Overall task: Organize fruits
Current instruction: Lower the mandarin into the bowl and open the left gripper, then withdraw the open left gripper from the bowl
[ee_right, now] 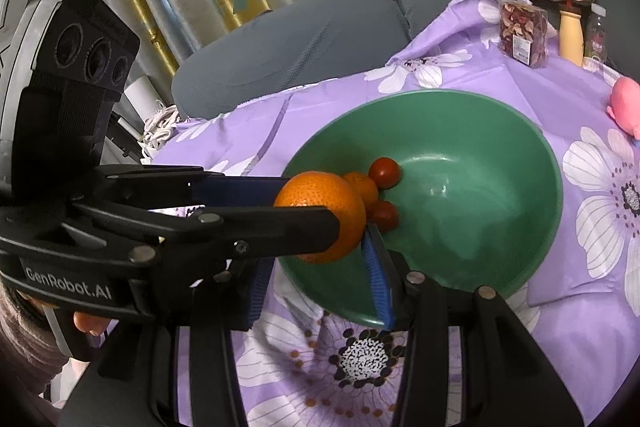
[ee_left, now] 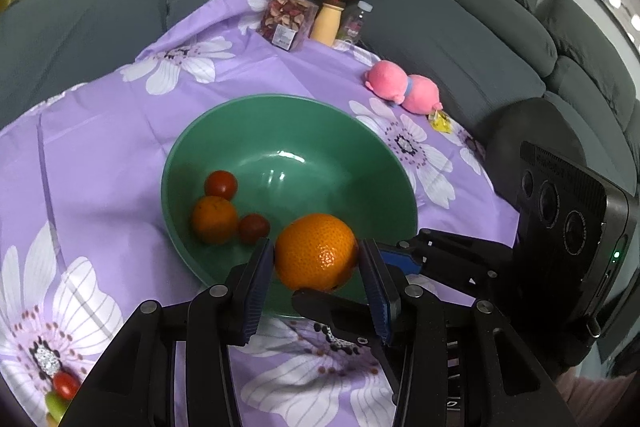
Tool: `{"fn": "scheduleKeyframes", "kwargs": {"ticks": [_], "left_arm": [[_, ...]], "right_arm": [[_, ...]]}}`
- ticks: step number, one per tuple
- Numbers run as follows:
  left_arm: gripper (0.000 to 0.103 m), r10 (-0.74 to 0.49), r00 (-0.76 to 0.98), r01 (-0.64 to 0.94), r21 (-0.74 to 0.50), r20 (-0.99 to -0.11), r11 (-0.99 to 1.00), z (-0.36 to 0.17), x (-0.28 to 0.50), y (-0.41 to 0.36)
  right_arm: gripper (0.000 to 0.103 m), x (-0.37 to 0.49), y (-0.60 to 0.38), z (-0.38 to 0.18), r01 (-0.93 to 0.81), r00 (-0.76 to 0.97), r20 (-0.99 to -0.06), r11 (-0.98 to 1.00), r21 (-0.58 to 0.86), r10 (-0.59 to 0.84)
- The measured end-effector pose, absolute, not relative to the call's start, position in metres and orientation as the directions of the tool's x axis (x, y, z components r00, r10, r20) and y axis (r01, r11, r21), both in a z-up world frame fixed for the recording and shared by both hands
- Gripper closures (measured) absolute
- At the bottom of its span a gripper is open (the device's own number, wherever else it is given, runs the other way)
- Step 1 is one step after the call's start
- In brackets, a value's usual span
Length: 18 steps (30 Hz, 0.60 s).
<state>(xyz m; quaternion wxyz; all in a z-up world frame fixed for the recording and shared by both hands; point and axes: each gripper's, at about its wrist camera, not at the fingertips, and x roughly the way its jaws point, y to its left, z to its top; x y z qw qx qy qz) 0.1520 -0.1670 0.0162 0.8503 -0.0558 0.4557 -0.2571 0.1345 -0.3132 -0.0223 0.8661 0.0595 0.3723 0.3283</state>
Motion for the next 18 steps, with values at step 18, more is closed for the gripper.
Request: {"fn": "scheduleKeyframes", "kwargs": {"ticks": [18], "left_arm": [[0.029, -0.477, 0.509, 0.301, -0.371, -0.716, 0.879, 0.024, 0.144, -0.138]], "right_arm": [[0.049, 0.125, -0.312, -0.017, -0.51, 0.532, -0.609, 0.797, 0.325, 0.588]]}}
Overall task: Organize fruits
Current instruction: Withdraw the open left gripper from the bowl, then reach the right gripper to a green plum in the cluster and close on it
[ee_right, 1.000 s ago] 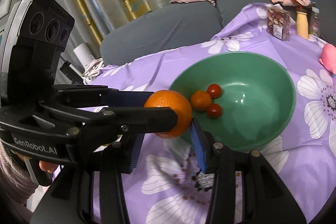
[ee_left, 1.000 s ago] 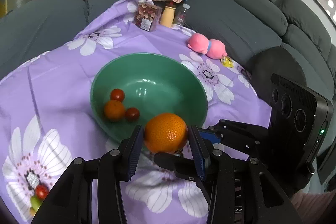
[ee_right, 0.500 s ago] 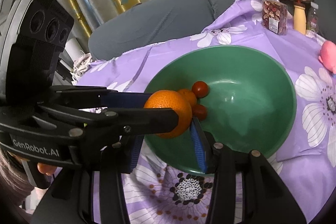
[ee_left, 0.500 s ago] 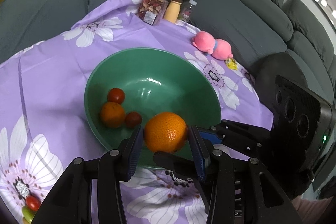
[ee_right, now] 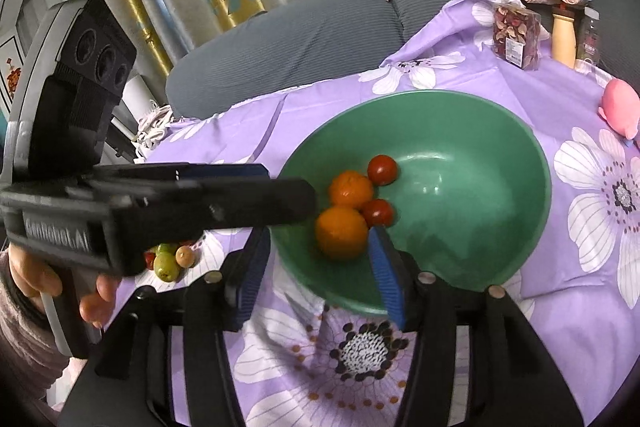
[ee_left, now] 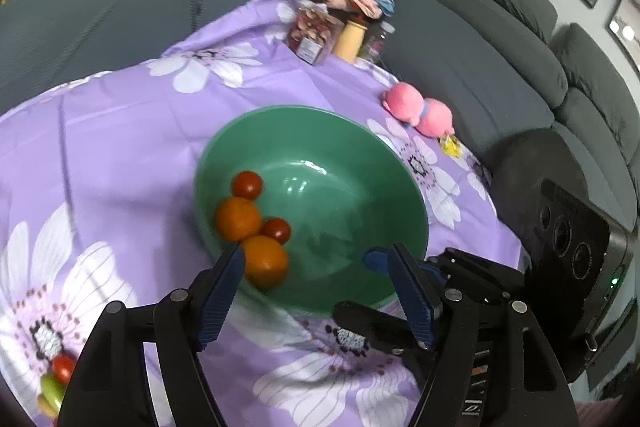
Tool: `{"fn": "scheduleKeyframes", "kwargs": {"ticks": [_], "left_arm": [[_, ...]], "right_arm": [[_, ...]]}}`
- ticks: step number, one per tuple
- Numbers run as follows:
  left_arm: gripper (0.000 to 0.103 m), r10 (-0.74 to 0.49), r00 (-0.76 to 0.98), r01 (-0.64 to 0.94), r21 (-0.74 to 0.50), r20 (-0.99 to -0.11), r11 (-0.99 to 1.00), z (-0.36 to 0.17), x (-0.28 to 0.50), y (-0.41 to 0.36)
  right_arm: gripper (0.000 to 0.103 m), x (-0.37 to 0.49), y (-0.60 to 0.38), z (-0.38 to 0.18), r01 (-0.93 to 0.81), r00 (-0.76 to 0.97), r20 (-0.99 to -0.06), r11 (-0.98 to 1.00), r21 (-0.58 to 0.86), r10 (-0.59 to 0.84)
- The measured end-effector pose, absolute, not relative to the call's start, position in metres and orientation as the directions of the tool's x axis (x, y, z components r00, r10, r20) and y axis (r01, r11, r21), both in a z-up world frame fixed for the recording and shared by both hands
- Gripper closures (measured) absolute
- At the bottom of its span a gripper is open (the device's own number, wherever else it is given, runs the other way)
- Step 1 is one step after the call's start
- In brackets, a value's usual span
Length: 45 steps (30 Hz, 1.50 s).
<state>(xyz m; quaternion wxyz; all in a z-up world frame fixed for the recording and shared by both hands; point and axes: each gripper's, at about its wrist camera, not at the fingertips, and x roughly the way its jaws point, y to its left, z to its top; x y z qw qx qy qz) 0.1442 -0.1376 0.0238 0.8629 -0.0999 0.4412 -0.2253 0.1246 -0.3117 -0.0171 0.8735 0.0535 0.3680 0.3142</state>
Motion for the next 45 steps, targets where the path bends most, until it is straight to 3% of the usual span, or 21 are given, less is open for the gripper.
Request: {"fn": "scheduleKeyframes", "kwargs": {"ticks": [3, 8, 12, 19, 26, 45], "left_arm": [[0.019, -0.458, 0.531, 0.27, -0.37, -0.713, 0.889, 0.026, 0.134, -0.125], [0.017, -0.399, 0.556, 0.182, -0.361, -0.729, 0.914, 0.022, 0.111, -0.095], [0.008, -0.279, 0.605, 0.078, -0.293, -0.745, 0.953, 0.021, 0.087, -0.069], [0.006, -0.151, 0.622, -0.044, -0.227, -0.768, 0.973, 0.01, 0.041, -0.026], [0.005, -0.096, 0.628, -0.163, -0.251, -0.772, 0.954, 0.0, 0.007, 0.011], [0.005, -0.247, 0.59, -0.074, -0.356, -0.769, 0.932, -0.018, -0.022, 0.015]], "right_arm": [[0.043, 0.117, -0.313, -0.015, -0.512, 0.535, -0.604, 0.795, 0.324, 0.591], [0.031, 0.102, -0.319, -0.011, -0.513, 0.546, -0.585, 0.792, 0.332, 0.599], [0.025, 0.093, -0.328, -0.011, -0.503, 0.556, -0.579, 0.797, 0.336, 0.596], [0.024, 0.088, -0.338, -0.016, -0.456, 0.554, -0.594, 0.809, 0.37, 0.584], [0.024, 0.079, -0.32, -0.011, -0.496, 0.537, -0.595, 0.794, 0.352, 0.598], [0.024, 0.051, -0.24, -0.031, -0.628, 0.37, -0.69, 0.714, 0.308, 0.622]]}}
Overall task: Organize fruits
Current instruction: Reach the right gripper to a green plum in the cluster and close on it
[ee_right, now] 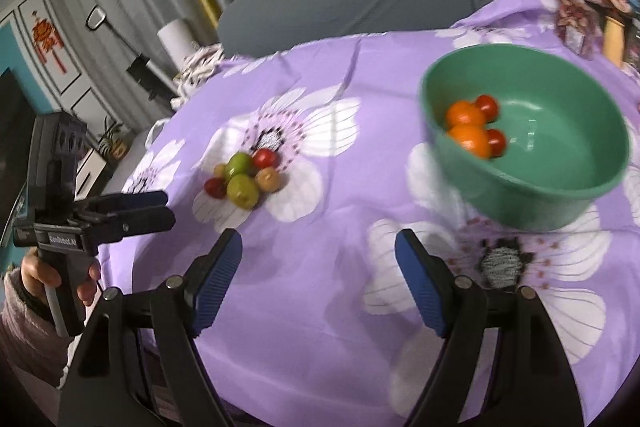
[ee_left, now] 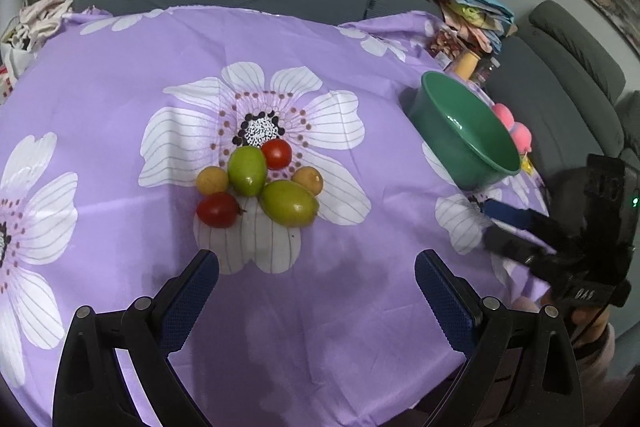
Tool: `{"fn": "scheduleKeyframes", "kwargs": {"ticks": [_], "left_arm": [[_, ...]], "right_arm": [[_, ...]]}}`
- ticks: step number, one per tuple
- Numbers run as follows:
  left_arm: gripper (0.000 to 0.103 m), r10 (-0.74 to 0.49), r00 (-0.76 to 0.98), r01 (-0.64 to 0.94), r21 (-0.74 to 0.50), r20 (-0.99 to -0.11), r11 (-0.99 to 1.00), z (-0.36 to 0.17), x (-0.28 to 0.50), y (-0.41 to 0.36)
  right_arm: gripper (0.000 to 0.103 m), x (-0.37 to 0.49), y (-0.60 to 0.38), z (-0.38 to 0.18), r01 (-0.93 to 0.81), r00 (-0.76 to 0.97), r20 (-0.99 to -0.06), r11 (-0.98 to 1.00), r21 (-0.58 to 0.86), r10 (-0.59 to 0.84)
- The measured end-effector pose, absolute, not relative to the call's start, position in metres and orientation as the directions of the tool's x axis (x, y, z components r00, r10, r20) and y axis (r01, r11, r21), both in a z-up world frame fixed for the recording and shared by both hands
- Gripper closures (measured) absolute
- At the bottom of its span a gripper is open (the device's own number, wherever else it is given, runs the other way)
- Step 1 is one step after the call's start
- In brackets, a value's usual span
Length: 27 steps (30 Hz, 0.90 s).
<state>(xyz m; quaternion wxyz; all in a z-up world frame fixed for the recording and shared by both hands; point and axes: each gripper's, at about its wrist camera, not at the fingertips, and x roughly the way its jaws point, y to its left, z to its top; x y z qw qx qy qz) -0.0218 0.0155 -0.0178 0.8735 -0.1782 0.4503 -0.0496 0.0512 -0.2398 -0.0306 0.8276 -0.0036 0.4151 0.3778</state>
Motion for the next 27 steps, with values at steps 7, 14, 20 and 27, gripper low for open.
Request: {"fn": "scheduleKeyframes", "kwargs": {"ticks": [7, 14, 20, 27], "left_arm": [[0.005, -0.315, 0.596, -0.115, -0.467, -0.738, 0.877, -0.024, -0.024, 0.03], [0.005, -0.33, 0.588, -0.1, -0.471, -0.738, 0.876, -0.028, -0.017, 0.03], [0.005, -0.339, 0.586, -0.101, -0.481, -0.736, 0.871, -0.031, -0.012, 0.032], [0.005, -0.375, 0.571, -0.101, -0.516, -0.73, 0.85, -0.037, 0.002, 0.034]], "right_arm": [[0.024, 0.043, -0.195, -0.039, -0.7, 0.291, -0.73, 0.658, 0.279, 0.618], [0.024, 0.038, -0.17, -0.049, -0.736, 0.239, -0.758, 0.623, 0.266, 0.607], [0.024, 0.042, -0.155, -0.057, -0.742, 0.207, -0.776, 0.613, 0.273, 0.596], [0.024, 0.052, -0.134, -0.064, -0.75, 0.17, -0.782, 0.593, 0.292, 0.6]]}}
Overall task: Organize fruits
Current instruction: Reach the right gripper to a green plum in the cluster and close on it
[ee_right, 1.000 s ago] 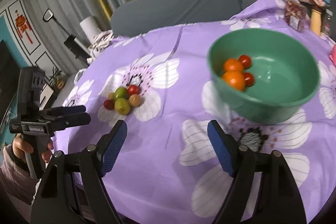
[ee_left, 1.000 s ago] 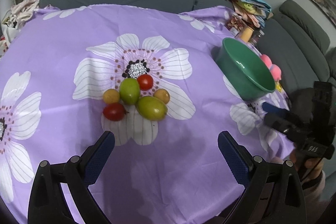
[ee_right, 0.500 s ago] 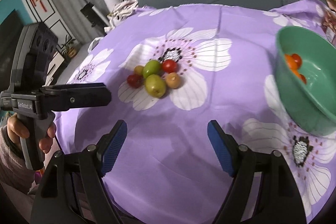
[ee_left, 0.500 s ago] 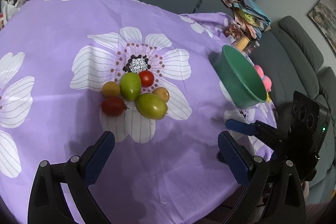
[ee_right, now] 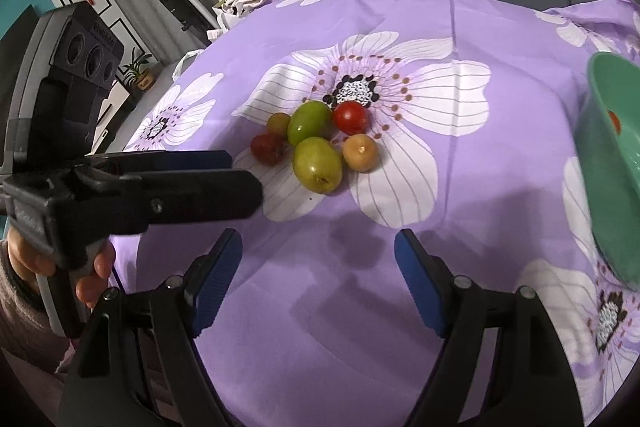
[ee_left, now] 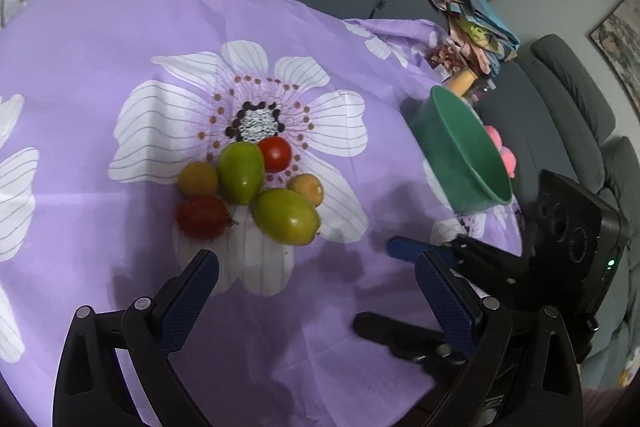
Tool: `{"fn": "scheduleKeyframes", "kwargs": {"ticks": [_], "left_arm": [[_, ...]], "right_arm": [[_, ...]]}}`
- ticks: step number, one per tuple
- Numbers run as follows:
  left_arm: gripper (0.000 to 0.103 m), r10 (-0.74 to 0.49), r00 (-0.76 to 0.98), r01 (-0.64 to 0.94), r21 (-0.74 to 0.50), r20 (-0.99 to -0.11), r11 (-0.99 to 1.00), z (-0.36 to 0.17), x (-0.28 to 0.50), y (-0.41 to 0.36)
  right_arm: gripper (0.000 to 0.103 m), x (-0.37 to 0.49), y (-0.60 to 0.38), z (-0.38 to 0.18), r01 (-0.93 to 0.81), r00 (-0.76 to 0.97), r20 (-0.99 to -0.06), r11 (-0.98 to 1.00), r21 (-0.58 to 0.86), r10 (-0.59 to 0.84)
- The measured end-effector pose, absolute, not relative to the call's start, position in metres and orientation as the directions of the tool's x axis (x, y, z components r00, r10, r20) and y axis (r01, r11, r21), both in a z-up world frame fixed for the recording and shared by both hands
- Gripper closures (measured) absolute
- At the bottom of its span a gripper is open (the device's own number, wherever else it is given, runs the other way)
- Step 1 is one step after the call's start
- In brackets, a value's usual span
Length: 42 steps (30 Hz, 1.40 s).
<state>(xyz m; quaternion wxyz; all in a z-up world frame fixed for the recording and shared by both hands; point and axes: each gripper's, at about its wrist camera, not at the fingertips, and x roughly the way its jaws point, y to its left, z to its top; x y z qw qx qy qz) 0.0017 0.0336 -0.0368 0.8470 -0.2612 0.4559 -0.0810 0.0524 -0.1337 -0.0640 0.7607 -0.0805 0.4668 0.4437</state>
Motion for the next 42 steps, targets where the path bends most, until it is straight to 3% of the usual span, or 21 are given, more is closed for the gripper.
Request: {"fn": "scheduleKeyframes", "kwargs": {"ticks": [9, 13, 19, 23, 26, 30, 36, 42], "left_arm": [[0.005, -0.41, 0.557, -0.1, -0.549, -0.722, 0.83, -0.045, 0.018, 0.035], [0.015, -0.42, 0.551, -0.103, -0.559, -0.721, 0.823, -0.049, 0.023, 0.037], [0.016, -0.412, 0.558, -0.104, -0.553, -0.72, 0.826, -0.049, 0.025, 0.039], [0.024, -0.372, 0.549, -0.105, -0.503, -0.749, 0.858, -0.049, 0.029, 0.036], [0.025, -0.359, 0.541, -0.089, -0.476, -0.761, 0.875, -0.049, 0.034, 0.031], [0.039, -0.38, 0.531, -0.096, -0.5, -0.757, 0.861, -0.054, 0.04, 0.032], [0.046, -0.396, 0.508, -0.113, -0.514, -0.765, 0.85, -0.066, 0.042, 0.034], [0.064, -0.404, 0.514, -0.142, -0.539, -0.757, 0.83, -0.07, 0.041, 0.042]], "right_arm": [[0.038, 0.067, -0.113, -0.071, -0.759, 0.126, -0.785, 0.569, 0.318, 0.606], [0.043, 0.077, -0.107, -0.076, -0.743, 0.104, -0.789, 0.575, 0.343, 0.605], [0.05, 0.084, -0.098, -0.082, -0.743, 0.078, -0.792, 0.565, 0.359, 0.605], [0.053, 0.086, -0.093, -0.083, -0.751, 0.074, -0.794, 0.557, 0.354, 0.604], [0.056, 0.089, -0.093, -0.084, -0.754, 0.072, -0.795, 0.555, 0.352, 0.602], [0.063, 0.092, -0.091, -0.088, -0.749, 0.061, -0.803, 0.559, 0.355, 0.593], [0.07, 0.094, -0.092, -0.089, -0.744, 0.044, -0.797, 0.552, 0.377, 0.603], [0.07, 0.096, -0.093, -0.089, -0.75, 0.04, -0.797, 0.545, 0.375, 0.603]]}}
